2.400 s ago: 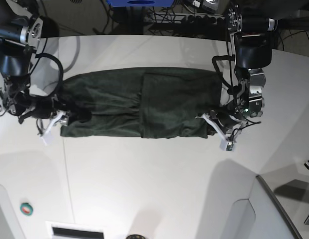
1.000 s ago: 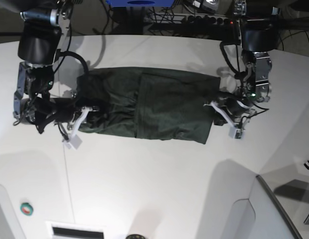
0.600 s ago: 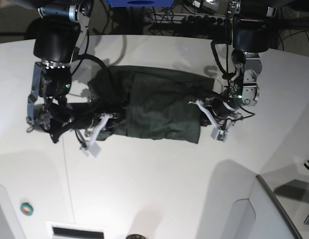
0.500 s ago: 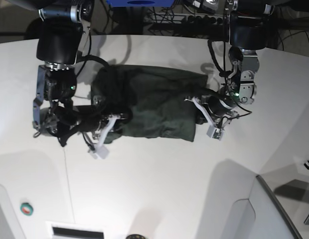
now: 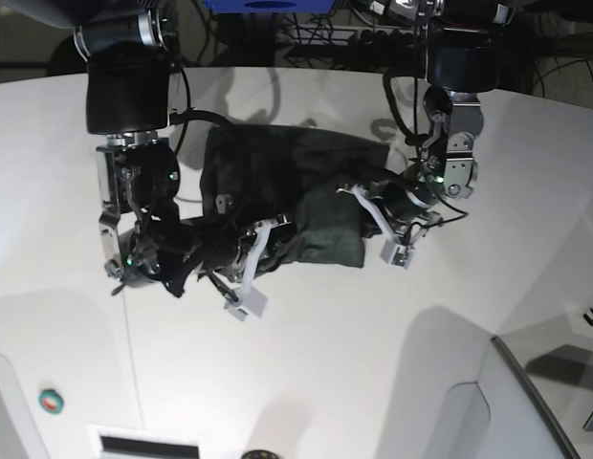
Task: Layout the t-shirt on the table in an organized manner, then fold the t-shirt properly
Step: 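Grasp both strip ends and push them toward each other, then release the left gripper and lift it away from the shirt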
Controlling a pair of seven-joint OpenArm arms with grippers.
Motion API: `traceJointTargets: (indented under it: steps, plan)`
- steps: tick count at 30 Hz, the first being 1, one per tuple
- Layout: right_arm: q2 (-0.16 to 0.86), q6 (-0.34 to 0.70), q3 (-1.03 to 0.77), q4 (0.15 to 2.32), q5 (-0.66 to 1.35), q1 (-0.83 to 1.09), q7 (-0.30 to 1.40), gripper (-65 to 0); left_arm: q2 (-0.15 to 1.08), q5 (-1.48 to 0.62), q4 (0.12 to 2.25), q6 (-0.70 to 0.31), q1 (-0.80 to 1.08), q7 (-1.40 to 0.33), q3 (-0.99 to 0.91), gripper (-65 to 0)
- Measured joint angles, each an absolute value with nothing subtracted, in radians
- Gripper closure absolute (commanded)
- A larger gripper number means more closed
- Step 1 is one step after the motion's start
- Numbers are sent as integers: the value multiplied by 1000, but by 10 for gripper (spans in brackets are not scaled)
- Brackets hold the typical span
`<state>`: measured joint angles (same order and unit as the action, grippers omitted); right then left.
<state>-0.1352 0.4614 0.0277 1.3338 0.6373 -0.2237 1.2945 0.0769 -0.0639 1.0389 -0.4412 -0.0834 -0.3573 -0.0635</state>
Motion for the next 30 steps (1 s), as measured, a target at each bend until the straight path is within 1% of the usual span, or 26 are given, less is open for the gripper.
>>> traceJointTargets:
  steps: [4, 11, 18, 22, 26, 30]
  plan:
    - [-135, 461, 91, 1326, 638, -224, 1254, -6, 44, -60, 1039, -443, -86, -358, -63, 0]
    - [-132, 459, 169, 1163, 635, -262, 1166, -6, 37, -60, 1039, -445, -85, -363, -62, 0]
    - [-133, 459, 275, 1149, 635, -262, 1095, -6, 37, -60, 1039, -445, -83, -361, -62, 0]
    - [-133, 459, 291, 1145, 635, -265, 1062, -8, 37, -60, 1039, -445, -83, -361, -62, 0]
    - [-133, 459, 291, 1086, 638, -295, 1038, -8, 38, -60, 1047, -445, -80, -367, -61, 0]
    - [-135, 459, 291, 1028, 639, -319, 1030, -9, 46, -60, 1110, -445, -52, -431, -67, 0]
